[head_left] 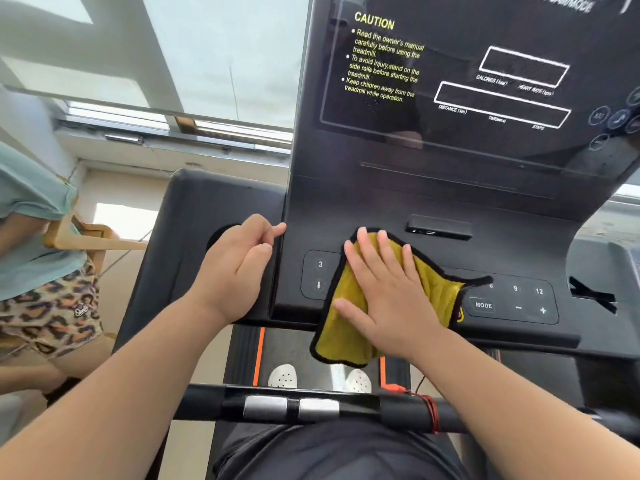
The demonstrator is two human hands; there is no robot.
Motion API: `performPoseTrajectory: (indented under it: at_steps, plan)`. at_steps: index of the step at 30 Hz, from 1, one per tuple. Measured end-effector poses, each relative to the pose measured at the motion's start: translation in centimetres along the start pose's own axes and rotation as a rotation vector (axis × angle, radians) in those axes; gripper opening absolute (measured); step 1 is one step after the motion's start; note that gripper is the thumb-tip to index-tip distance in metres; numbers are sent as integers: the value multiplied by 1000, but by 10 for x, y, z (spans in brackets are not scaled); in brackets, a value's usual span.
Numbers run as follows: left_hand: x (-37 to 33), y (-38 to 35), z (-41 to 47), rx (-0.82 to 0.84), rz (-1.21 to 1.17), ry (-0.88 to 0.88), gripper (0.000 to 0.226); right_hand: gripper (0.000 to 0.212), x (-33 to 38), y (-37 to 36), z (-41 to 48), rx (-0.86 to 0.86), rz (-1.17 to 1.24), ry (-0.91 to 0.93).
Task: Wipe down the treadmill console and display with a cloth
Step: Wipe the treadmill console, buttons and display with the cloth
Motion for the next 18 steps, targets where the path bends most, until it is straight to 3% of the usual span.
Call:
performPoseTrajectory:
  at_steps: [3, 10, 14, 18]
  plan:
    - [-3, 1, 2, -15, 11, -12, 17, 94, 25, 8, 25, -20, 4, -58]
    - [-7, 1, 8, -71, 48, -11, 16, 89, 59, -8, 2, -36, -38, 320]
    - [-11, 0, 8, -77, 34, -6, 17, 90, 42, -14, -6, -68, -20, 282]
    - [-14, 0, 6, -70, 34, -4, 18, 115, 37, 1, 26, -32, -86, 203]
Point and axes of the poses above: each hand's wrist, its own z-axis towards the middle knuckle, its own y-axis out of the back of the hand, x = y × z, the point moved 1 cm from there along z, towards the middle knuckle, and after that the axes turned 9 degrees about -y, right-handed, at the moved point
